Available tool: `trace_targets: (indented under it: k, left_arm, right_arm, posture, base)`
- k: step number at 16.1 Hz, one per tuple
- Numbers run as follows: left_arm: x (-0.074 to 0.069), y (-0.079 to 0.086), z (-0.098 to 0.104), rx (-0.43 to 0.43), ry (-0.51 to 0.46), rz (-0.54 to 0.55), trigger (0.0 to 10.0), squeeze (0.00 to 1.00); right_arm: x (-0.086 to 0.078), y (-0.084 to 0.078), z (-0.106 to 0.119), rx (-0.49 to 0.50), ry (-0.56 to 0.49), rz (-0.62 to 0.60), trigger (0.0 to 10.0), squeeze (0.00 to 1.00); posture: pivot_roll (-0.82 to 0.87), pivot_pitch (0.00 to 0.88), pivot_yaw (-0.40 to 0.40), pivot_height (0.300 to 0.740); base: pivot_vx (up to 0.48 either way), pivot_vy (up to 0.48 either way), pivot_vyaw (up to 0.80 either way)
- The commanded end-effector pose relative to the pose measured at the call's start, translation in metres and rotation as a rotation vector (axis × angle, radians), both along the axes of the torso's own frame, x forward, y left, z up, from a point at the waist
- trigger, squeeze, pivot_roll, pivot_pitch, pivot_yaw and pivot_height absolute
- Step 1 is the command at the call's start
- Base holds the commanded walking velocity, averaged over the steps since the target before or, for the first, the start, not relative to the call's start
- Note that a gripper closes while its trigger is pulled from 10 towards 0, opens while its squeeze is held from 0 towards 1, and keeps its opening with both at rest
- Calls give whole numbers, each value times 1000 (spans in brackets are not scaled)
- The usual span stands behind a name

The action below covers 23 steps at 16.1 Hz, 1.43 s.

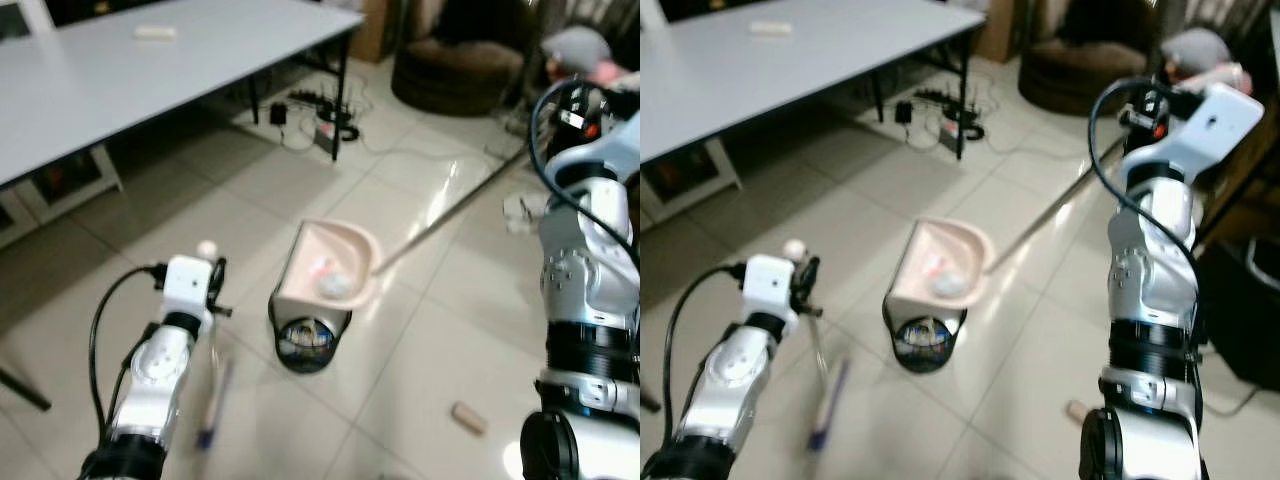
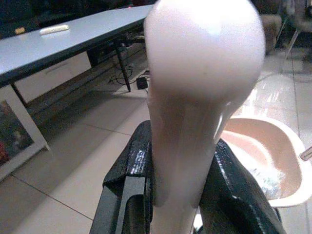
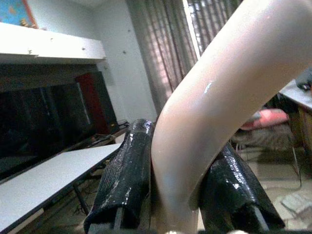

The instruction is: Sweep floor

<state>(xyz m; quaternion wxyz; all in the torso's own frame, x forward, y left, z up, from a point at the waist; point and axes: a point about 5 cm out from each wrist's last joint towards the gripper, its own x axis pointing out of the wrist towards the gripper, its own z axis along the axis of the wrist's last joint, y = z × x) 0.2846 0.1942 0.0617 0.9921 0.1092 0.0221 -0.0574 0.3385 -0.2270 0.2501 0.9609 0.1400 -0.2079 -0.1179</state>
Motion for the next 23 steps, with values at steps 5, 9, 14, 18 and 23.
trace_targets:
  k: [5,9,14,18,23]
  left_arm:
    - [2,-13,3,-20,-27,-52,10000,0]
    - [2,-15,3,-23,-25,-58,10000,0]
    - [0,-16,2,-24,-22,-61,10000,0]
    - [0,-16,1,-23,-20,-52,10000,0]
    - [0,-14,1,-11,-19,-43,10000,0]
  right_arm:
    - [-6,-7,2,26,-44,-50,10000,0]
    - [-5,-6,-1,16,-42,-46,10000,0]
    - [-2,-2,-4,-5,-46,-34,10000,0]
    - [0,1,-6,-24,-44,-29,10000,0]
    - [7,7,-11,-36,-47,-17,10000,0]
  posture:
    - [-23,0,14,740]
    - [-23,0,15,740]
    - [-20,0,13,740]
    - [-17,0,12,740]
    - [-11,0,14,740]
  base:
    - [340,0,0]
    - [340,0,0]
    - [338,0,0]
    - [168,0,0]
    - [0,0,0]
